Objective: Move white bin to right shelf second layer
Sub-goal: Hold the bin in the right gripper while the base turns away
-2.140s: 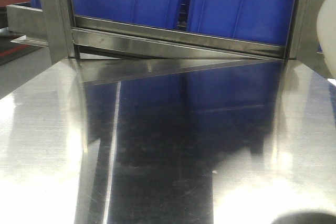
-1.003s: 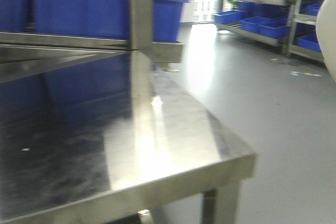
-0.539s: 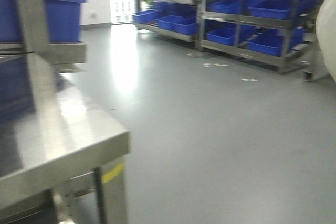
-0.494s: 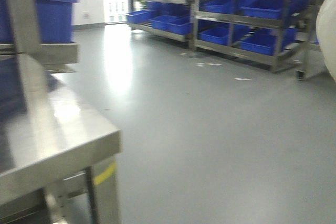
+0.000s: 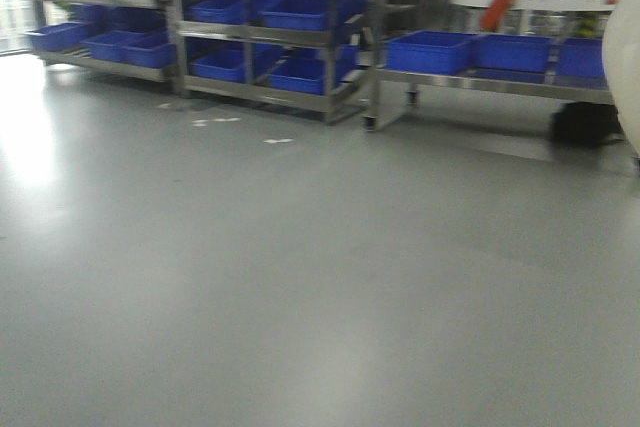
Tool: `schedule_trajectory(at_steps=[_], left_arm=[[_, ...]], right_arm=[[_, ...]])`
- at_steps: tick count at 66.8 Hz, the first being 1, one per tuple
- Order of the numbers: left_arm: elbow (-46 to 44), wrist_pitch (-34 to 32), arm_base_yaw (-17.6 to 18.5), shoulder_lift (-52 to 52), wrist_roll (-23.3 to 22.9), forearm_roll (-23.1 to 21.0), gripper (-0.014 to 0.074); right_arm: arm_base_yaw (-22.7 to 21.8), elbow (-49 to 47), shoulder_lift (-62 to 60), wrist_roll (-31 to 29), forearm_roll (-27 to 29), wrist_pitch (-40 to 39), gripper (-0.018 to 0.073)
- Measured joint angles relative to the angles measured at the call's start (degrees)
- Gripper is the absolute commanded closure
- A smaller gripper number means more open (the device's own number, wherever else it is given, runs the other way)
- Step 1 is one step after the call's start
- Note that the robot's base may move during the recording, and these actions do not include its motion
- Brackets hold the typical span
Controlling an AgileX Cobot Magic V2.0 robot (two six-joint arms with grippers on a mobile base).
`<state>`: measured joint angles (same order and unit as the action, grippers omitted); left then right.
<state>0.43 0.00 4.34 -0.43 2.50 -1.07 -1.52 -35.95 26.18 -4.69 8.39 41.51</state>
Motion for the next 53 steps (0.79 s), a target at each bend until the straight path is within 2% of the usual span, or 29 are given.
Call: schedule_trajectory(at_steps=[53], left_arm=[[0.00, 0.00, 0.00, 0.00, 0.00, 0.00, 0.0512]], right_arm=[[0.00, 0.00, 0.00, 0.00, 0.00, 0.08, 0.0472]])
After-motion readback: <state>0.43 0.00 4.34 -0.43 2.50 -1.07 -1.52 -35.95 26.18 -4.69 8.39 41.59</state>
